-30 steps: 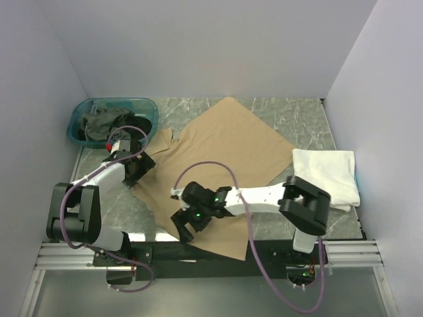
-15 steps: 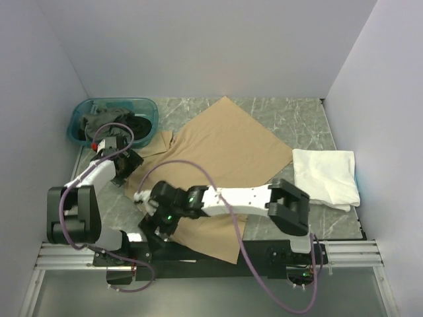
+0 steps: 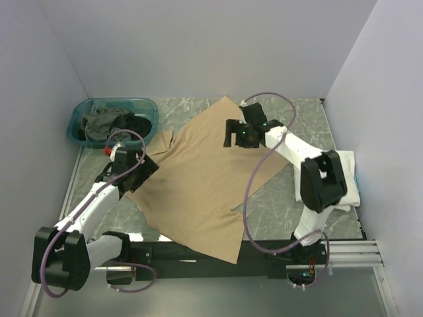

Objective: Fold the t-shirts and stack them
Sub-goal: Flatten the tshirt out

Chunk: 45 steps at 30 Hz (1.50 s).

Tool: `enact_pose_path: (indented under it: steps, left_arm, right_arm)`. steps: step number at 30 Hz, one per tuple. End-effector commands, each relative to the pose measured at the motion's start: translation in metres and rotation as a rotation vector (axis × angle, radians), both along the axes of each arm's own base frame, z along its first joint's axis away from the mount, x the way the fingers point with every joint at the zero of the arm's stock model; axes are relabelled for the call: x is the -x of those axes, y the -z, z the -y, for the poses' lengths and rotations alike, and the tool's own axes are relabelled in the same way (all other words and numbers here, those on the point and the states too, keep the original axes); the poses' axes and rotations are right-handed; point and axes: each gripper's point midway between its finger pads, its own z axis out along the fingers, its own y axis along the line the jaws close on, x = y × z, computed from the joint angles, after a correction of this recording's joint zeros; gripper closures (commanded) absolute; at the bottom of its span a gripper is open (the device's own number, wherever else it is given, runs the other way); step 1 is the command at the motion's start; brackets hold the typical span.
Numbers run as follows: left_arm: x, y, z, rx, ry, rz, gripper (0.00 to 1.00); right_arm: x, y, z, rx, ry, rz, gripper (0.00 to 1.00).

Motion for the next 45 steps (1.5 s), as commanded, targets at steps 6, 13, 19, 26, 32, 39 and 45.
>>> enact_pose_path:
  steps: [6, 13, 19, 26, 32, 39, 45]
  left_arm:
    - [0.012, 0.027, 0.045, 0.038, 0.112, -0.066, 0.01]
    - [0.003, 0.06, 0.049, -0.039, 0.143, -0.17, 0.0]
    - [-0.026, 0.083, 0.019, -0.206, 0.051, -0.265, 0.01]
    - [-0.078, 0.078, -0.003, -0.24, -0.012, -0.266, 0.0]
    - [-0.099, 0.041, 0.011, -0.234, 0.033, -0.168, 0.01]
    - [-0.058, -0.006, 0.046, -0.272, 0.104, -0.09, 0.01]
    - [0.026, -0.02, 0.105, -0.11, 0.307, -0.026, 0.01]
  right_arm:
    - [-0.028, 0.07, 0.08, 0.185, 0.171, -0.196, 0.06]
    - [0.015, 0.094, 0.081, 0.126, 0.177, -0.267, 0.06]
    - [0.074, 0.098, 0.069, 0.074, 0.133, -0.283, 0.06]
    - [0.138, 0.096, 0.017, 0.046, 0.016, -0.273, 0.06]
    - [0.122, 0.051, 0.017, 0.061, 0.065, -0.127, 0.06]
    - [0.104, 0.001, 0.068, 0.054, 0.255, 0.018, 0.03]
    - [0.115, 0.004, 0.134, -0.008, 0.442, 0.037, 0.0]
